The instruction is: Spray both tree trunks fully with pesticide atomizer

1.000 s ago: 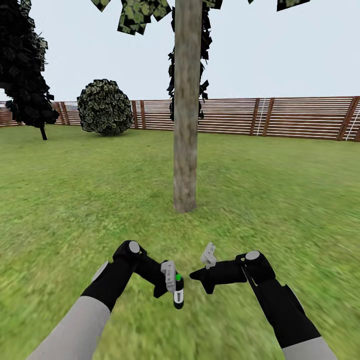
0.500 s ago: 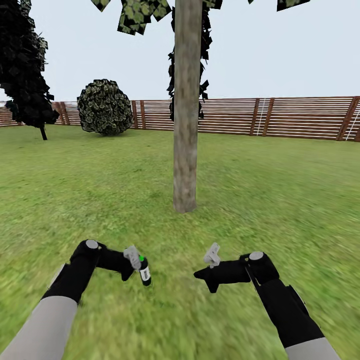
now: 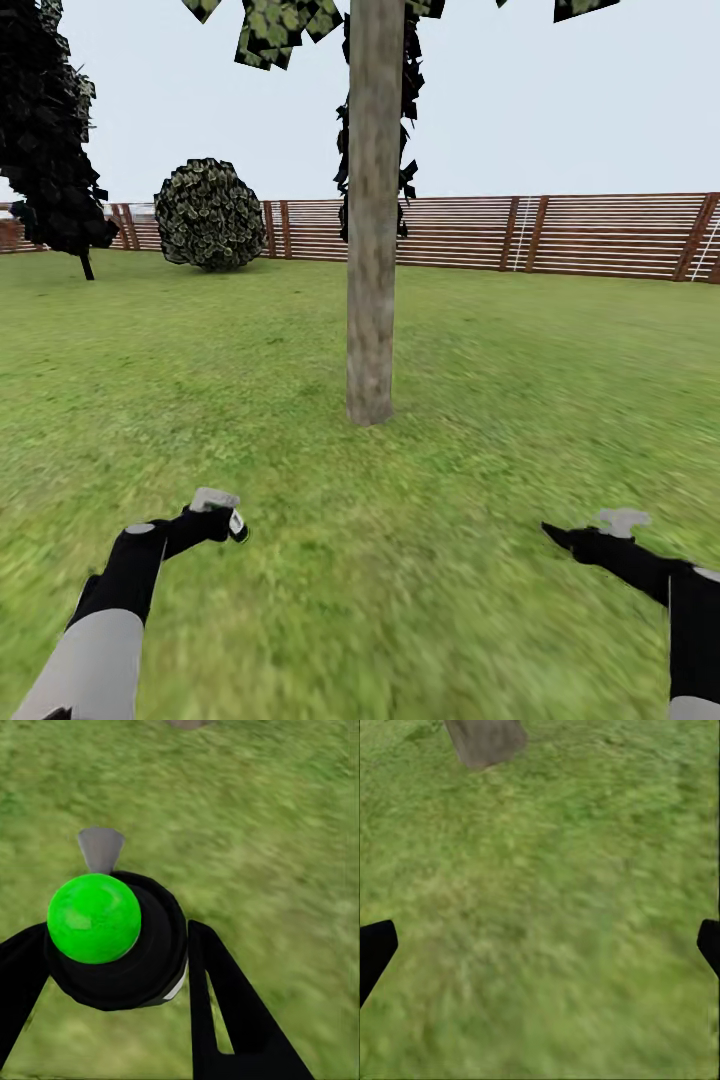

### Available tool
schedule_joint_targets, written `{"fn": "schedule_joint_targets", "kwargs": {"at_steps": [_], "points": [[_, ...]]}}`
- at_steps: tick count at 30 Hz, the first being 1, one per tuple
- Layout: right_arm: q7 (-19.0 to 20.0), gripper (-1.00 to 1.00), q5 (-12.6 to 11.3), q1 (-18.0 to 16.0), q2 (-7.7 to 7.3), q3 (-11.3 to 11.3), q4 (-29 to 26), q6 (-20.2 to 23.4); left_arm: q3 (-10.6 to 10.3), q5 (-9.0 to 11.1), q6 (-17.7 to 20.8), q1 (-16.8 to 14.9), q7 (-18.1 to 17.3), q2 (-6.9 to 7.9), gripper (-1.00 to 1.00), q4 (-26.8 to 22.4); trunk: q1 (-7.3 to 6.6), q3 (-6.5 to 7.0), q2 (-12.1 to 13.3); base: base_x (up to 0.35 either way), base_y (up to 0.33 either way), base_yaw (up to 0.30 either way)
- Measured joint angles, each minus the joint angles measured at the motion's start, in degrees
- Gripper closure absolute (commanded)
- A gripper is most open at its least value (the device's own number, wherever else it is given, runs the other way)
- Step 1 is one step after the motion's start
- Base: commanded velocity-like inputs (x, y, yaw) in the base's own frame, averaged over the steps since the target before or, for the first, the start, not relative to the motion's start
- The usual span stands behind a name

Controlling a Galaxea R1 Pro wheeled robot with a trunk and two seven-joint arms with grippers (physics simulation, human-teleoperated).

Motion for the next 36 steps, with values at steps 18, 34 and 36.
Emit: {"fn": "schedule_joint_targets", "kwargs": {"at_steps": [18, 34, 36], "points": [[-13.54, -1.00, 1.14, 0.01, 1.29, -17.20, 3.45, -14.17, 0.11, 5.70, -0.10, 0.27, 20.36, -5.32, 1.00, 7.94, 0.00, 0.00, 0.00, 0.012, 0.000, 0.000], [-13.56, -1.00, 1.30, 0.01, 1.03, -16.55, 3.49, -12.55, -0.92, 5.85, 0.05, -0.61, 20.51, -7.93, 1.00, 7.87, 0.00, 0.00, 0.00, 0.316, 0.000, 0.000], [-13.65, -1.00, 1.33, 0.00, 0.98, -15.42, 3.47, -9.28, -1.01, 5.85, 0.06, -1.49, 20.53, -8.02, 1.00, 7.84, 0.00, 0.01, 0.00, 0.337, 0.000, 0.000]]}}
